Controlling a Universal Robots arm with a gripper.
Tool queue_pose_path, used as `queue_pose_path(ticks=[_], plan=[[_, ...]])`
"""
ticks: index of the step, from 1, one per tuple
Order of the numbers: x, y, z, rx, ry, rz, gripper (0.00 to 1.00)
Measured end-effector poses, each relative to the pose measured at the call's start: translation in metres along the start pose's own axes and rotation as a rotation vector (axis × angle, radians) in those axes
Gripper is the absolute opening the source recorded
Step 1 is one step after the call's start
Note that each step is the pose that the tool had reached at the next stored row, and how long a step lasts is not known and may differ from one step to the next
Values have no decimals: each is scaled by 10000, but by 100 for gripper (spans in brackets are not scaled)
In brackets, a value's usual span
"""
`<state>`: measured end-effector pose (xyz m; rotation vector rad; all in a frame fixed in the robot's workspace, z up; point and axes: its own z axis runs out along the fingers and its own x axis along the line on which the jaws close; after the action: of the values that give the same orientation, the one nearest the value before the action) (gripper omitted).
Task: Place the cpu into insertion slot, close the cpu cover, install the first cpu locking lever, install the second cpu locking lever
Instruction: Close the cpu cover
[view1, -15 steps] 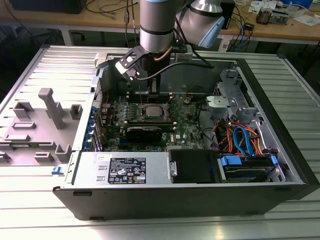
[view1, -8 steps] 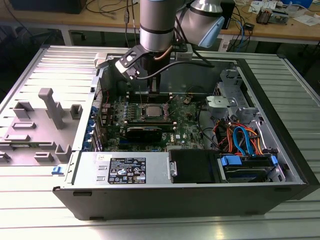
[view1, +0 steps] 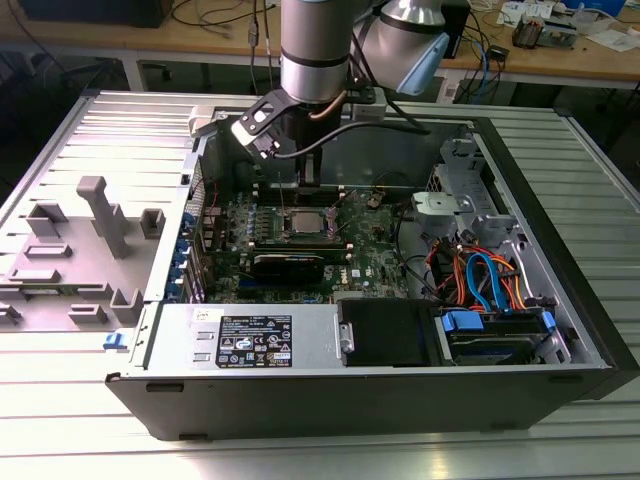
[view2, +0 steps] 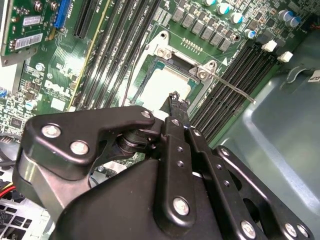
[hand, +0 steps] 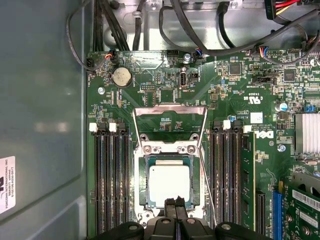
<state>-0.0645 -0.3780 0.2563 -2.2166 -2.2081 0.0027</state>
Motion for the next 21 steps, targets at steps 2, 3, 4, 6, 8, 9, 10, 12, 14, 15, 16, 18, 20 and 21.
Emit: queue_pose_path(ticks=[2,3,4,6,8,9,10,12,14,15,16,18,20,21], plan=[[0,16,0,0,0,0,11],[0,25,0,0,0,0,11],[0,39,0,0,0,0,11],[0,40,0,-1,0,2,11],[0,41,0,0,1,0,11],[1,42,-2,-1,1,0,11],[1,42,-10,0,-1,0,11],[1,41,-46,0,1,0,11],[1,41,-91,-1,1,0,11],[1,41,-106,-1,0,0,11],[1,41,-115,-1,1,0,11],[1,41,-136,0,0,0,11],[2,41,-140,-2,2,0,11],[1,41,-143,0,1,1,11]])
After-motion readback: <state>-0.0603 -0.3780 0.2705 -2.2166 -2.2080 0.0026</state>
